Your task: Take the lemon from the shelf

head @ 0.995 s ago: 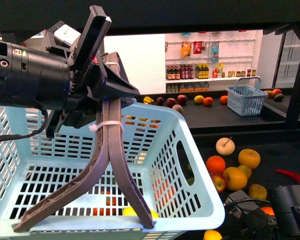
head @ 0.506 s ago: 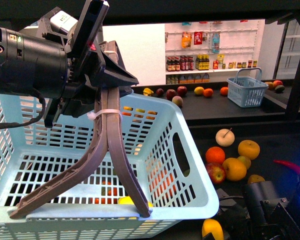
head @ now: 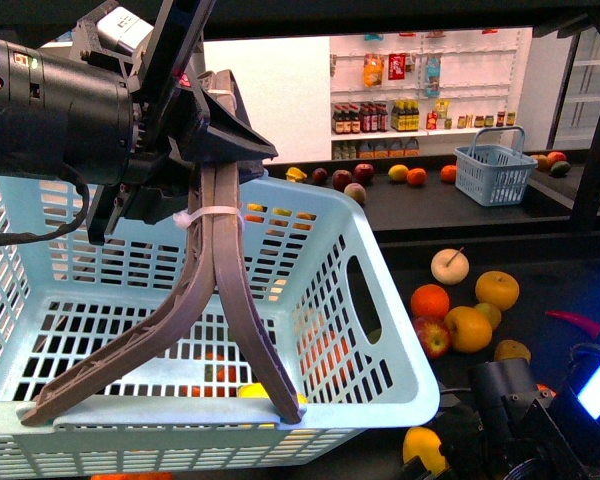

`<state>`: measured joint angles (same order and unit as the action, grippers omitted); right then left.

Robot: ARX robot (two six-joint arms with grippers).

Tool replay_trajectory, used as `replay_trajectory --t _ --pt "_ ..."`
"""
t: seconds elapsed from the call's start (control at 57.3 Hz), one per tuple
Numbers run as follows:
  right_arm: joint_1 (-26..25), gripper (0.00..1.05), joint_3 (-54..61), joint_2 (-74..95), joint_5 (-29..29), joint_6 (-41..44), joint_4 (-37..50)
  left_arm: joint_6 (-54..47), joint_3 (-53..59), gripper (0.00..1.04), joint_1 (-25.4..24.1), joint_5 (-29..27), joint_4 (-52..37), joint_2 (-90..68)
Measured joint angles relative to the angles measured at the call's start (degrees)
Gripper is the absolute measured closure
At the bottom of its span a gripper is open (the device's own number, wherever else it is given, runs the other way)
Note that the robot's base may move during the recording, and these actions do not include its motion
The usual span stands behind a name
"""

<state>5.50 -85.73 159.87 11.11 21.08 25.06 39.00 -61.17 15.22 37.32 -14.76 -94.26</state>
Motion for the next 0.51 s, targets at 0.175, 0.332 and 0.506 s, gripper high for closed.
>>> replay_trajectory --t 0.175,0.332,0.506 --pt "-0.59 0.56 0.48 -0.90 -0.63 -0.63 1.53 0.00 0.00 0.90 0.00 0.00 0.00 0.00" --pt "-2.43 0.60 3.19 -5.29 -1.09 -1.36 4.85 0.00 0.00 0.90 0.00 0.07 0.00 0.00" --pt "-5.62 0.61 9.38 -14.51 -0.55 -2.25 11.56 0.00 0.00 0.90 0.00 0.00 0.00 0.00"
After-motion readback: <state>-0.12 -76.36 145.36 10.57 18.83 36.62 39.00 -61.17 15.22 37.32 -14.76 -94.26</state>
